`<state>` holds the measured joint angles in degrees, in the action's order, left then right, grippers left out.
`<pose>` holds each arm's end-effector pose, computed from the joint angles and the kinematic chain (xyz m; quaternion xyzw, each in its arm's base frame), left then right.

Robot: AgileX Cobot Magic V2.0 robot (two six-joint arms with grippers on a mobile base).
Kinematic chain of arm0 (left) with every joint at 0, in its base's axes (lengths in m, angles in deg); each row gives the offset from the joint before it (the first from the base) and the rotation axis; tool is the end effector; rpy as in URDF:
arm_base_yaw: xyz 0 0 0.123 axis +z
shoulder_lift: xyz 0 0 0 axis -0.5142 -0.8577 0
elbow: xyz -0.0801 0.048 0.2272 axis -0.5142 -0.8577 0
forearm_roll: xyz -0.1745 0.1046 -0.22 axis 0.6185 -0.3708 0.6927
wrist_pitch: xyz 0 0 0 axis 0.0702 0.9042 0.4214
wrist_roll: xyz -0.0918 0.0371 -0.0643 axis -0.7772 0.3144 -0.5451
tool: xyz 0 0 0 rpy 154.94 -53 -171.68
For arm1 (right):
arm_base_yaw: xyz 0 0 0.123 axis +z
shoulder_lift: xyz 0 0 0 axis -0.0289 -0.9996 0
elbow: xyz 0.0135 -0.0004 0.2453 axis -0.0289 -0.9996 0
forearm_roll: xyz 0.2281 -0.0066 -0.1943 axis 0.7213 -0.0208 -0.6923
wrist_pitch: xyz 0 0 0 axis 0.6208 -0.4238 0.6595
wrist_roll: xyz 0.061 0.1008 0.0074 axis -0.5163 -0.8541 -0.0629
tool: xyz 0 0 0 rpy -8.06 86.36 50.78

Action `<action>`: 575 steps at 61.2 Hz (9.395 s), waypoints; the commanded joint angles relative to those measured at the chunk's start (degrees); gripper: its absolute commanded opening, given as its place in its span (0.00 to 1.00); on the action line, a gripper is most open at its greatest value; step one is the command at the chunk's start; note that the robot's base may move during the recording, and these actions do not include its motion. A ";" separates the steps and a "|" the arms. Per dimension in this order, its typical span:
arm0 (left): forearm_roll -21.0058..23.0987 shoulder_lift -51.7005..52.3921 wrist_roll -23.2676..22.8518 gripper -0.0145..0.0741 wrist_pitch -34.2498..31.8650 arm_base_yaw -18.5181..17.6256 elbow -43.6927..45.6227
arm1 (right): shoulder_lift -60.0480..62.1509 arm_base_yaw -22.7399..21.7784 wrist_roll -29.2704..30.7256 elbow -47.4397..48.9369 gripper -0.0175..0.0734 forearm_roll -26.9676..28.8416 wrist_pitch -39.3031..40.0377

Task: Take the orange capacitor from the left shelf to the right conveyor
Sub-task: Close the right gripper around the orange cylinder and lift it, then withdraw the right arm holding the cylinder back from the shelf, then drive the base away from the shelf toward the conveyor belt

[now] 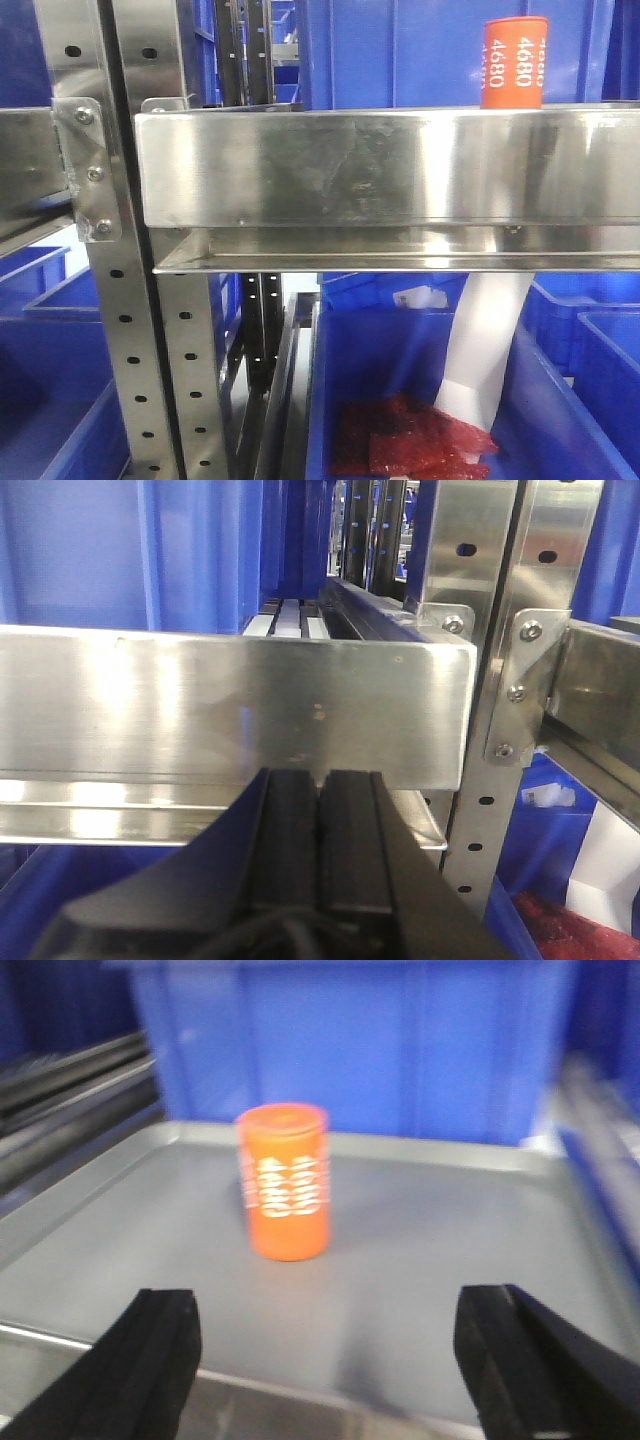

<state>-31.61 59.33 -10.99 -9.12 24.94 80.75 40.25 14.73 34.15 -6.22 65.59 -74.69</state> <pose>0.1712 -0.0186 0.1971 0.0223 0.7055 -0.0551 0.7062 0.2580 0.0598 0.2598 -0.0465 0.7790 0.1047 0.6164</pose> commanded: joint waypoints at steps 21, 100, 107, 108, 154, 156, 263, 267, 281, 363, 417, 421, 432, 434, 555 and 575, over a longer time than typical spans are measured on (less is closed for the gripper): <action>0.10 0.66 -0.08 0.02 -5.13 -0.16 0.27 | -23.16 1.60 0.36 12.32 0.88 -0.12 19.68; 0.10 0.66 -0.08 0.02 -5.13 -0.16 0.27 | -19.57 0.74 0.36 14.10 0.34 -1.99 14.91; 0.10 0.66 -0.08 0.02 -5.13 -0.16 0.27 | -13.68 0.30 0.36 13.08 0.34 -2.87 5.95; 0.10 0.66 -0.08 0.02 -5.13 -0.16 0.27 | -12.59 0.02 0.36 12.59 0.34 -3.10 4.77; 0.10 0.66 -0.08 0.02 -5.13 -0.16 0.27 | 33.46 -4.92 0.36 -1.22 0.34 -3.85 -18.62; 0.10 0.66 -0.08 0.02 -5.13 -0.16 0.27 | 34.76 -4.92 0.36 -1.22 0.34 -3.85 -18.99; 0.10 0.66 -0.08 0.02 -5.13 -0.27 0.27 | 37.90 -4.76 0.36 -1.22 0.34 -3.85 -18.69; 0.10 0.66 -0.08 0.02 -5.13 -0.27 0.27 | 37.90 -4.76 0.36 -1.22 0.34 -3.85 -18.69; 0.10 0.66 -0.08 0.02 -5.13 -0.27 0.27 | 37.90 -4.76 0.36 -1.22 0.34 -3.85 -18.69; 0.10 0.66 -0.08 0.02 -5.13 -0.16 0.27 | 37.90 -4.76 0.36 -1.22 0.34 -3.85 -18.69; 0.10 0.66 -0.08 0.02 -5.13 -0.16 0.27 | 37.90 -4.76 0.36 -1.22 0.34 -3.85 -18.69; 0.10 0.66 -0.08 0.02 -5.13 -0.16 0.27 | 37.90 -4.76 0.36 -1.22 0.34 -3.85 -18.69; 0.10 0.66 -0.08 0.02 -5.13 -0.16 0.27 | 37.90 -4.76 0.36 -1.22 0.34 -3.85 -18.69; 0.10 0.66 -0.08 0.02 -5.13 -0.16 0.27 | 37.90 -4.76 0.36 -1.22 0.34 -3.85 -18.69; 0.10 0.66 -0.08 0.02 -5.13 0.12 0.27 | 37.90 -4.74 0.36 -1.33 0.34 -3.85 -18.71; 0.10 0.66 -0.08 0.02 -5.13 0.01 0.27 | 37.90 -4.74 0.36 -1.33 0.34 -3.85 -18.71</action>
<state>-31.61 59.33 -10.99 -9.12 24.94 80.75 78.87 10.25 34.15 -9.20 62.55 -98.91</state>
